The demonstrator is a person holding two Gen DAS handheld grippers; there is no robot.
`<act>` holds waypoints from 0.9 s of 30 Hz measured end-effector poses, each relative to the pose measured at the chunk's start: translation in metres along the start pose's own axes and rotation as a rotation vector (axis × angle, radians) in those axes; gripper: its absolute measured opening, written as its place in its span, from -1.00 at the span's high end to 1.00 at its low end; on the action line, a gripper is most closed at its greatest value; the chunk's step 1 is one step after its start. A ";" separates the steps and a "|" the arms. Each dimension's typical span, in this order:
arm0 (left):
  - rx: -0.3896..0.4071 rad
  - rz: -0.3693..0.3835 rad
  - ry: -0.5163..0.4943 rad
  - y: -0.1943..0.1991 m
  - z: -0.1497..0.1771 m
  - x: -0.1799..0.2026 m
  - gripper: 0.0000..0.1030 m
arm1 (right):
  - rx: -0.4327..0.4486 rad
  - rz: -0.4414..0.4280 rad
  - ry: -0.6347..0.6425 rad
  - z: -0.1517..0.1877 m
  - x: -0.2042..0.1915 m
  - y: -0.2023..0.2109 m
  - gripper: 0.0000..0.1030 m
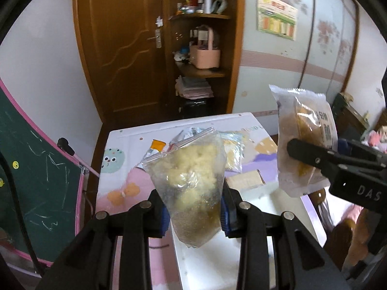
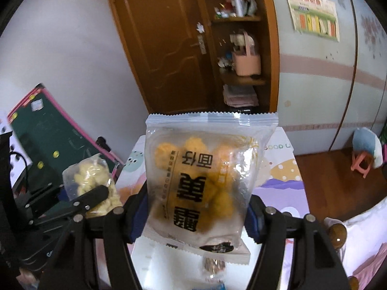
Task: Organize snacks
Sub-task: 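Carry both bags over the white tray and release them inside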
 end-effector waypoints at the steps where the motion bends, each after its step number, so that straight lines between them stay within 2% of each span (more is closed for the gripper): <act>1: -0.001 0.003 -0.008 0.006 0.008 0.004 0.40 | 0.003 -0.004 0.006 0.006 0.001 0.007 -0.28; 7: -0.023 0.032 0.007 0.012 0.060 0.024 0.40 | 0.000 -0.008 -0.012 0.049 0.003 0.021 -0.30; 10: -0.043 0.037 0.030 0.006 0.078 0.030 0.40 | -0.039 -0.009 -0.036 0.073 0.003 0.020 -0.30; 15: -0.092 0.031 0.046 -0.004 0.092 0.032 0.40 | -0.138 -0.005 -0.025 0.110 -0.006 0.014 -0.31; 18: -0.113 0.025 0.054 -0.009 0.097 0.032 0.40 | -0.178 0.003 -0.011 0.119 -0.010 0.009 -0.31; 27: -0.148 0.019 0.058 -0.014 0.100 0.032 0.40 | -0.202 0.033 0.018 0.122 -0.016 0.005 -0.34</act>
Point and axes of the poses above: each gripper's, at about its wrist camera, not at the fingertips, and y roughly against the way its jaws point, x to its right, z to its underside, the point moved 3 cm from there along -y, roughly the way its jaws point, and after that the axes turned 2 degrees about -y, right-handed, at the moved point
